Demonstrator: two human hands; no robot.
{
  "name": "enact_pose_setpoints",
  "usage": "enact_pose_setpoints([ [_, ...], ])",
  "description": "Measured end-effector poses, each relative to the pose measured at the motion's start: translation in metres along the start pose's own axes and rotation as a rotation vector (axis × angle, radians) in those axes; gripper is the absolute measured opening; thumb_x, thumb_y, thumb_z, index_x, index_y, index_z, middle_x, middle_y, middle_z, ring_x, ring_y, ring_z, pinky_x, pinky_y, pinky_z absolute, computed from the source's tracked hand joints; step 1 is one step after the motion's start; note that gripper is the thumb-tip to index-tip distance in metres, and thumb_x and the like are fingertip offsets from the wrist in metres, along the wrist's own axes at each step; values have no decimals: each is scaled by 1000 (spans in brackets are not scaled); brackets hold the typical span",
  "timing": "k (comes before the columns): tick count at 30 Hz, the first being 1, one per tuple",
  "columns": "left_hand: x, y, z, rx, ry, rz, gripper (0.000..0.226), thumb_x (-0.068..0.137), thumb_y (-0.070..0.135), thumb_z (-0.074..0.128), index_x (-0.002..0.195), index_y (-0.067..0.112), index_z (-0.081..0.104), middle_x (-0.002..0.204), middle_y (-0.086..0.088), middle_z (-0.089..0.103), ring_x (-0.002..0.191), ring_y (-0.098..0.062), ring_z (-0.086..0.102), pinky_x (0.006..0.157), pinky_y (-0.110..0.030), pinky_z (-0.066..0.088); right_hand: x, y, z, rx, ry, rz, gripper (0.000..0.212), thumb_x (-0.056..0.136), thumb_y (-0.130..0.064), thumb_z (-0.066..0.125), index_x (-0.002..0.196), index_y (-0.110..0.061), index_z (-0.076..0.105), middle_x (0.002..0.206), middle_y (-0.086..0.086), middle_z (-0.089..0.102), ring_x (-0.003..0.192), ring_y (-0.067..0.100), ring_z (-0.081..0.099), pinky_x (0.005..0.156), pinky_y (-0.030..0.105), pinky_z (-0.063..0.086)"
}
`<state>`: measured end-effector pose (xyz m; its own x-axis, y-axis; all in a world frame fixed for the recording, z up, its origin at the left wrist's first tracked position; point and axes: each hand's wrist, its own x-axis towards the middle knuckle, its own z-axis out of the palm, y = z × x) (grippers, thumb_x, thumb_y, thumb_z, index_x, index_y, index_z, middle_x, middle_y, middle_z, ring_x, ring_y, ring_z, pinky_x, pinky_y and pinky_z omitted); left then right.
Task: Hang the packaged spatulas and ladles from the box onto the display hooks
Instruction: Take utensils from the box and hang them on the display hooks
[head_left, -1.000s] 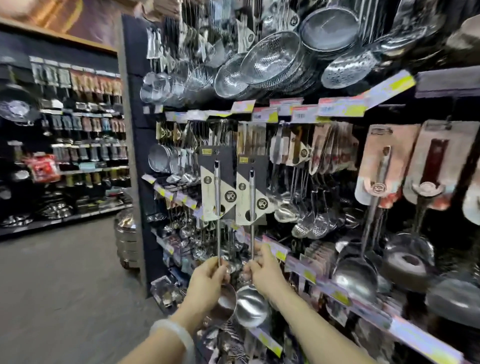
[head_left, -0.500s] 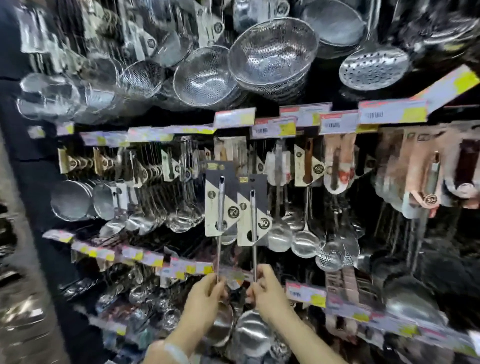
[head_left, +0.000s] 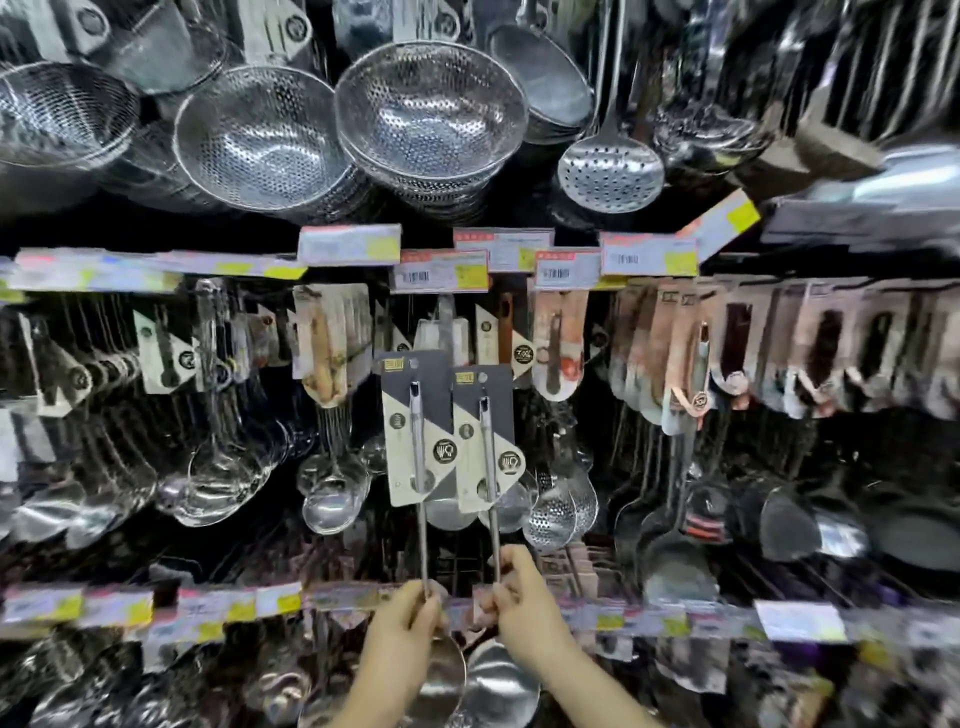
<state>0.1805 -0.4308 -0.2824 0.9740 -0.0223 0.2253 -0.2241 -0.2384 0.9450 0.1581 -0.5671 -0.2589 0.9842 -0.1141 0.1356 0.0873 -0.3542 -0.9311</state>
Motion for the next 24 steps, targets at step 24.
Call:
enact_pose_setpoints([
  [24, 23, -16, -102, 24, -71, 11, 30, 88, 3, 53, 69, 26, 56, 45, 7, 59, 52, 3, 53, 60, -12, 42, 28, -19, 88, -40, 90, -36, 36, 89, 5, 36, 85, -29, 45, 59, 2, 51, 53, 6, 48, 62, 22, 45],
])
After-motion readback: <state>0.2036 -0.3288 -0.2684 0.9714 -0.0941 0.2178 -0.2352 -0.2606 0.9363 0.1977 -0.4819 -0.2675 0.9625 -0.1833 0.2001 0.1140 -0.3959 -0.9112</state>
